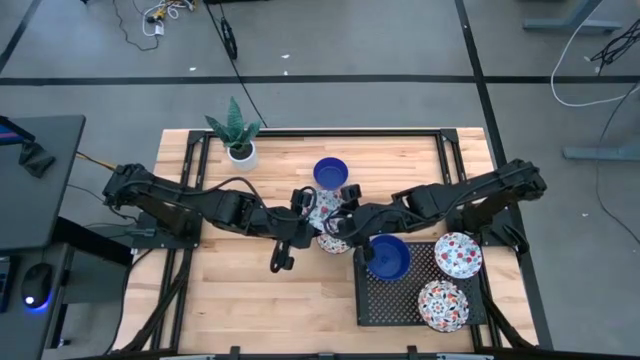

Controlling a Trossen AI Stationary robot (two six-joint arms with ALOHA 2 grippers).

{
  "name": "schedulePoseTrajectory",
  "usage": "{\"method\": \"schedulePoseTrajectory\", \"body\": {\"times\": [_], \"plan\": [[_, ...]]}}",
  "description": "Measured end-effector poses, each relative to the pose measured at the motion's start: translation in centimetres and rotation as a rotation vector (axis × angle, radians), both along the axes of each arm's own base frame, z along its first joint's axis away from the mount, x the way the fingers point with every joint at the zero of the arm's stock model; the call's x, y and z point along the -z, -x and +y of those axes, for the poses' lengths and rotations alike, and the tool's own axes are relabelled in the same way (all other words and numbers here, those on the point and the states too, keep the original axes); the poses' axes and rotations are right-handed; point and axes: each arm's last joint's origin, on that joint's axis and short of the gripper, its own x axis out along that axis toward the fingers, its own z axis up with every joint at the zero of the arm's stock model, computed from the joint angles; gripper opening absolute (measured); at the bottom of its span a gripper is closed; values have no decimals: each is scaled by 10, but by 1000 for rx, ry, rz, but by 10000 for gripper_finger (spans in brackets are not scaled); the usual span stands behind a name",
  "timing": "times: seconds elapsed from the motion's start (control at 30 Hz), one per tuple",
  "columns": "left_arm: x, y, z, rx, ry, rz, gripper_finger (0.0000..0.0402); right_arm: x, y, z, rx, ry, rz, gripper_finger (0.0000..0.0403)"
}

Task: Pick & Place Mini bowls
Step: Stack the red patterned bowl on the red patterned bowl on the shelf

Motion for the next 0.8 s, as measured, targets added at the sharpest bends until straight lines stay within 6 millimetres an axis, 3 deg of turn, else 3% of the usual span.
{"method": "schedulePoseTrajectory", "body": {"times": [0.17, 0.3, 0.8], "plan": [[0, 0, 2, -4, 0, 6, 15, -1, 1, -1, -9, 16, 5, 204], [1, -1, 4, -9, -2, 9, 14, -1, 1, -1, -10, 17, 4, 190], [1, -2, 6, -16, -10, 4, 19, -2, 0, 0, -30, 11, 3, 42]]}}
